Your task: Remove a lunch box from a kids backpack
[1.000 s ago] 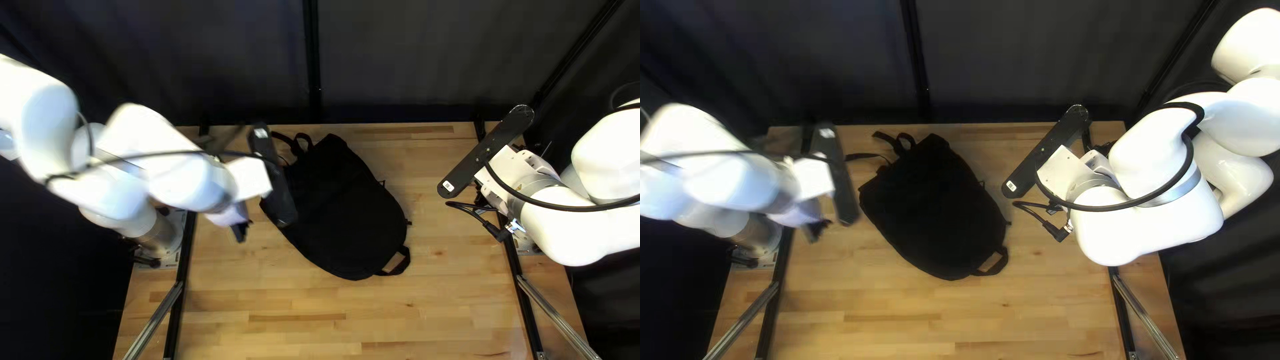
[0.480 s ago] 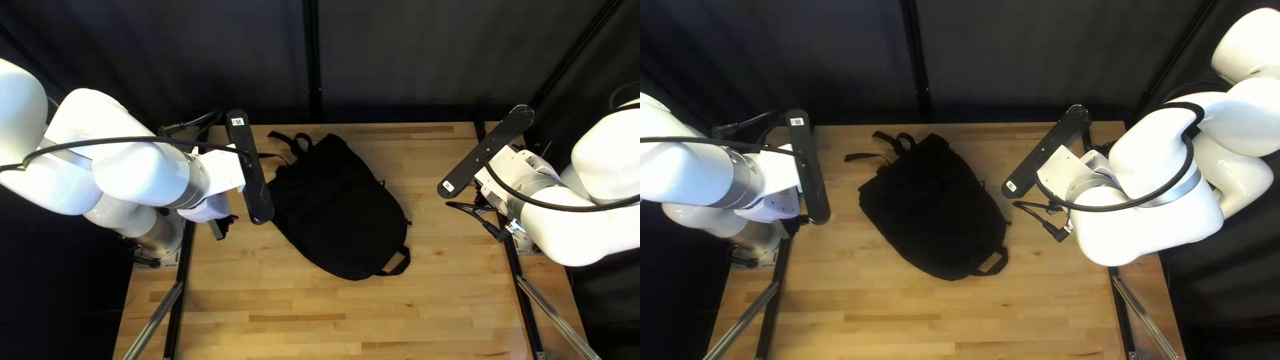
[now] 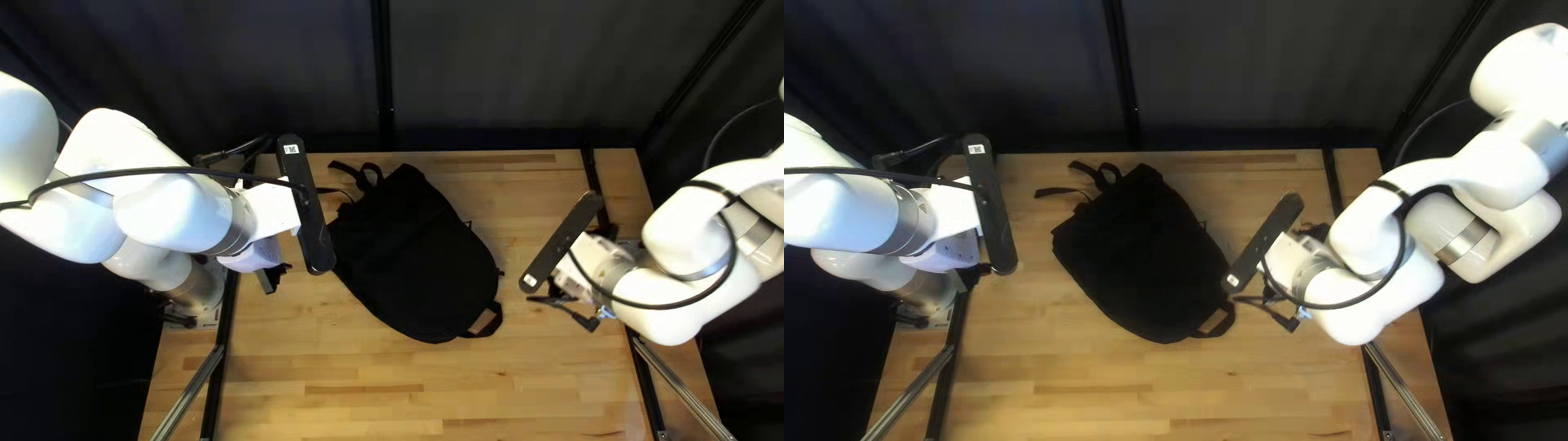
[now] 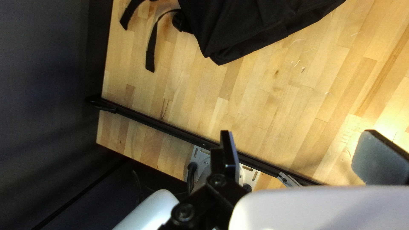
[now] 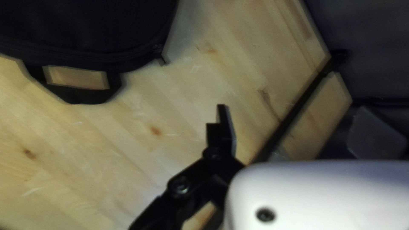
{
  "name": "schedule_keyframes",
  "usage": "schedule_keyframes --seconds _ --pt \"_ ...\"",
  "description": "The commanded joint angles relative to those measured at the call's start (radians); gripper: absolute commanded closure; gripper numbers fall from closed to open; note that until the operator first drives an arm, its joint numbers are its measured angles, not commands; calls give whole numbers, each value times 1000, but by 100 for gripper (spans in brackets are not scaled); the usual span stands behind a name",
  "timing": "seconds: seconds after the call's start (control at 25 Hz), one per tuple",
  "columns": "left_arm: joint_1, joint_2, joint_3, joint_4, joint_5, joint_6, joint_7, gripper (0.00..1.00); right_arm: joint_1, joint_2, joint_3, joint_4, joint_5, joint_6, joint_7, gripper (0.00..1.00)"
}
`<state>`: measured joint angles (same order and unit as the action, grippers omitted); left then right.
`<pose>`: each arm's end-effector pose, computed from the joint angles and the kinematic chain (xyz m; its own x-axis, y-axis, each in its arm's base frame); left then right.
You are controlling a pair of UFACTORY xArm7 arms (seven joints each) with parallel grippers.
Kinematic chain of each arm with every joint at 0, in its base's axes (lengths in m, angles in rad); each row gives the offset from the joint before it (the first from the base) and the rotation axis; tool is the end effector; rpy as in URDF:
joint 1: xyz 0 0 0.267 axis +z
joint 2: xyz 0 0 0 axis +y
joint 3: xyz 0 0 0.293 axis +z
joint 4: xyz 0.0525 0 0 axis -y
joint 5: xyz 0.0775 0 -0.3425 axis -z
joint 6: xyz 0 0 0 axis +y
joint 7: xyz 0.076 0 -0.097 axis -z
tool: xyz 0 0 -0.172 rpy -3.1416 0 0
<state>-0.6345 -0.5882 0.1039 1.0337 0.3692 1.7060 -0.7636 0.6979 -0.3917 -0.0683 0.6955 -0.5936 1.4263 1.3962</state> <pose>0.2872 -0.0509 0.3724 0.9631 0.2206 0.1539 0.2563 -0.9262 -0.2765 0.3082 0.0510 0.2230 0.8190 -0.4067 0.4047 -0.5630 -0.7059 0.4298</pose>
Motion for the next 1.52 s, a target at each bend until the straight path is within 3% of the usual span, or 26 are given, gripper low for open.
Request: schedule_keyframes --seconds 0.04,0.28,0.56,0.72,1.12,1.32,1.52 --pt "0 0 0 0 0 0 0 0 10 -3 8 -170 -83 -211 95 0" --pt "0 0 0 0 0 0 0 0 4 1 10 -297 -236 -406 153 0" --pt "0 0 0 0 0 0 0 0 3 -1 9 -301 -240 -412 151 0" --pt "0 0 0 0 0 0 0 0 1 75 14 -328 -298 -483 213 0" --pt "0 0 0 0 0 0 0 0 -107 145 -98 -355 -546 -709 175 0" --pt "0 0 0 0 0 0 0 0 -174 169 -161 -378 -715 -823 202 0" --pt "0 0 0 0 0 0 0 0 -251 278 -243 -359 -955 -964 289 0"
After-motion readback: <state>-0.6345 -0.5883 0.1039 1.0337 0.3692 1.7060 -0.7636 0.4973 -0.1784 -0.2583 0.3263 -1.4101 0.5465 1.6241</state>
